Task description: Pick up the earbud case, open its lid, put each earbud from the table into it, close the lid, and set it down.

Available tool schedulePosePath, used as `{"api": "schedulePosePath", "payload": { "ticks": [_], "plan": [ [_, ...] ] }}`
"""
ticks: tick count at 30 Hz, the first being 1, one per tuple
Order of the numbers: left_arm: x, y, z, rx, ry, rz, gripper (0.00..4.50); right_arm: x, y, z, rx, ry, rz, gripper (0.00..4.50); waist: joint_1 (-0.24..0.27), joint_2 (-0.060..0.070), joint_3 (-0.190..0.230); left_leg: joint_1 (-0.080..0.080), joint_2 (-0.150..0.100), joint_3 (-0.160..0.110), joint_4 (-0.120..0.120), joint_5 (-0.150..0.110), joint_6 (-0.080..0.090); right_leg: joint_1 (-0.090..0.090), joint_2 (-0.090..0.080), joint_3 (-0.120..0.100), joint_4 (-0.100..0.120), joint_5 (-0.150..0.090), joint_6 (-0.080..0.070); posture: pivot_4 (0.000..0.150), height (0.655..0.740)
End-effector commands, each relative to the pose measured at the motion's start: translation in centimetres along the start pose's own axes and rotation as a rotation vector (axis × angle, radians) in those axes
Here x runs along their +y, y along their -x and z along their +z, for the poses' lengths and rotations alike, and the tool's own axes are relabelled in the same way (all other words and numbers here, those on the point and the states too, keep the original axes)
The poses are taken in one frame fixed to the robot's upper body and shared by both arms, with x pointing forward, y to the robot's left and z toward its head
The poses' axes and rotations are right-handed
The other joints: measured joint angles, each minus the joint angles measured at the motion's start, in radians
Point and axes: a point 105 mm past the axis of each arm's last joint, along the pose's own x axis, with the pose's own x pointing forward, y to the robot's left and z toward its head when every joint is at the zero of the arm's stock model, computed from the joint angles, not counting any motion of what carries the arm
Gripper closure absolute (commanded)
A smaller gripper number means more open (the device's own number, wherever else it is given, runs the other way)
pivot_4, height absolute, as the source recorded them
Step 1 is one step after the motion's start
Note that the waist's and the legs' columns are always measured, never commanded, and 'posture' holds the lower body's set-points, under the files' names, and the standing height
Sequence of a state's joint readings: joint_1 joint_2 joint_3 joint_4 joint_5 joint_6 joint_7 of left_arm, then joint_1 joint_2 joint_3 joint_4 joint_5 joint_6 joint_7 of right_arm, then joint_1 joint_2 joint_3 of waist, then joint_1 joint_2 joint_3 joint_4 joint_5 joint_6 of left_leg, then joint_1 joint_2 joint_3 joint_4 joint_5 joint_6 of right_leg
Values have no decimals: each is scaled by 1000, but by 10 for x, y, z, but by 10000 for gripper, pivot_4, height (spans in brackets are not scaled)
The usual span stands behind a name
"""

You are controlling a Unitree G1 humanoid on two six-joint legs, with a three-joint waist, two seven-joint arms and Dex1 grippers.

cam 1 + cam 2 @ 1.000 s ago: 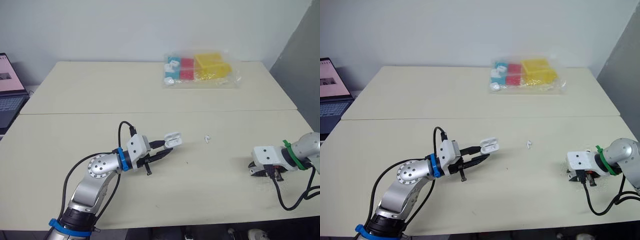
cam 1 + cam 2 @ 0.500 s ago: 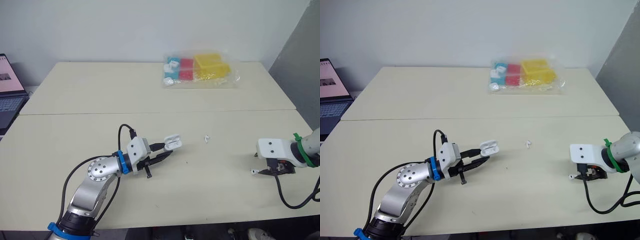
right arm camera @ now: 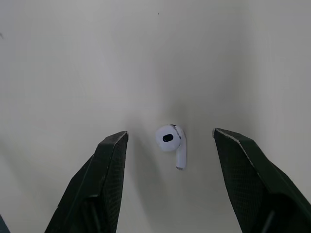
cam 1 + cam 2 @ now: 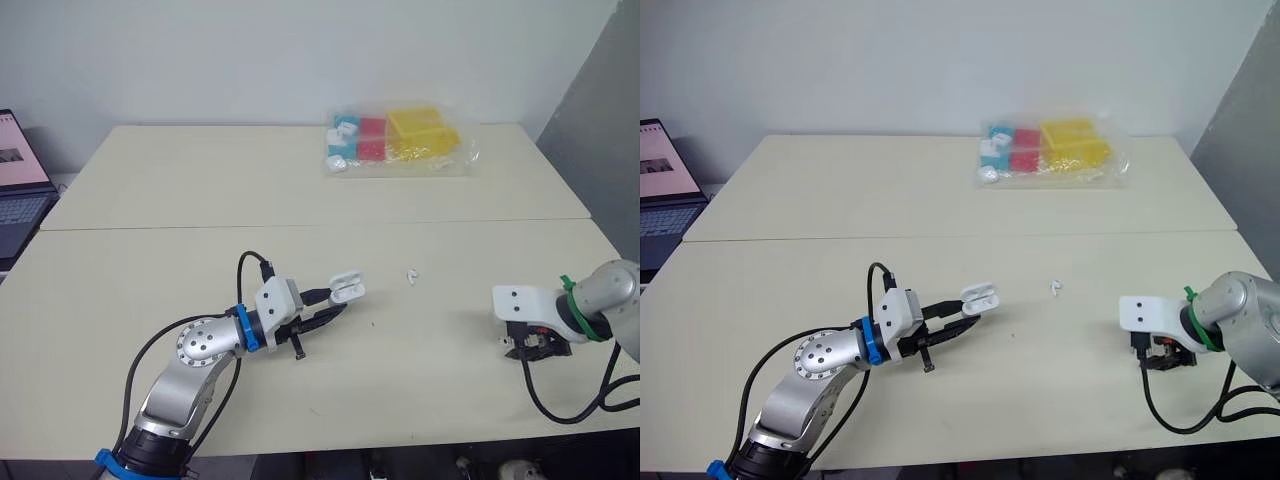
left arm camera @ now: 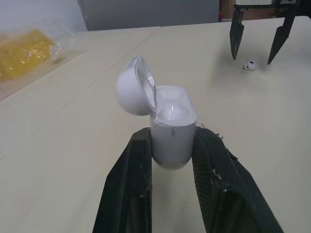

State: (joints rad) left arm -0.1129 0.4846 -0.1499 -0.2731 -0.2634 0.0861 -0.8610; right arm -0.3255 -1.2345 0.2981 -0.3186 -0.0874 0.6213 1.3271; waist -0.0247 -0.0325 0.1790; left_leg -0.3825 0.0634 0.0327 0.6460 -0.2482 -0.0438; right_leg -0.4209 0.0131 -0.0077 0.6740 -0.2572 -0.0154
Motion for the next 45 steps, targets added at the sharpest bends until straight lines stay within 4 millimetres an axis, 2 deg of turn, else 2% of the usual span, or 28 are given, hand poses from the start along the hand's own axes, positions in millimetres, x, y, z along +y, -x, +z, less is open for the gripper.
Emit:
{"api": "schedulePosePath", "payload": {
  "ticks": [1,10,14,17,19,27,32,35,39,41,43,45],
  "plan": [
    [-4,-2,13,-37,-40,-9,37162,-4,0,0,9,18,-12,16127,0,0,0,0,0,0,0,0,0,0,0,0,0,0,0,1500,7400],
    [-3,-2,11,-34,-42,-8,37162,-8,-9,0,4,20,0,16127,-1,0,0,1,0,0,0,0,0,0,0,0,1,0,0,1500,7400],
    [-4,-2,11,-33,-41,-9,37162,-9,-12,-3,21,27,13,25224,-2,0,0,1,0,0,1,0,0,0,0,0,2,0,0,1500,7400],
    [-3,-2,11,-33,-41,-7,37162,-9,-12,-3,21,24,21,36580,-2,0,0,1,0,0,1,0,0,1,0,0,2,0,0,1500,7400],
    [-4,-3,11,-33,-42,-8,37162,-9,-12,-3,23,24,25,41109,-1,0,0,1,0,0,1,0,0,1,0,0,2,0,0,1500,7400],
    [-2,-4,10,-37,-44,-8,37162,-12,-4,1,7,41,11,41099,-1,0,0,1,0,0,1,0,0,1,0,0,2,0,0,1500,7400],
    [2,-6,15,-60,-41,5,37162,-23,34,38,-193,62,-96,41099,-2,0,0,1,0,0,1,0,0,0,0,1,3,0,0,1500,7400],
    [4,-8,17,-75,-32,14,37162,-22,46,52,-289,55,-118,41099,-1,0,0,1,0,-1,1,0,0,0,1,0,3,0,0,1500,7400],
    [15,-16,28,-127,37,67,37162,-16,70,97,-628,-52,-183,41099,0,-1,0,0,0,0,1,0,0,0,1,0,3,0,0,1500,7400],
    [23,-20,32,-143,82,96,37162,-15,81,129,-867,-94,-256,41099,-1,-1,0,0,0,-1,2,0,0,0,1,0,4,0,0,1500,7400],
    [26,-23,35,-150,90,97,37162,-14,91,151,-1056,-115,-308,41099,-2,-1,0,1,0,-2,2,0,0,0,1,0,5,0,0,1500,7400],
    [27,-25,38,-166,104,94,37162,-12,93,162,-1166,-141,-350,41099,-2,-1,0,1,0,-2,2,0,-1,0,1,0,6,0,0,1500,7400]
  ]
}}
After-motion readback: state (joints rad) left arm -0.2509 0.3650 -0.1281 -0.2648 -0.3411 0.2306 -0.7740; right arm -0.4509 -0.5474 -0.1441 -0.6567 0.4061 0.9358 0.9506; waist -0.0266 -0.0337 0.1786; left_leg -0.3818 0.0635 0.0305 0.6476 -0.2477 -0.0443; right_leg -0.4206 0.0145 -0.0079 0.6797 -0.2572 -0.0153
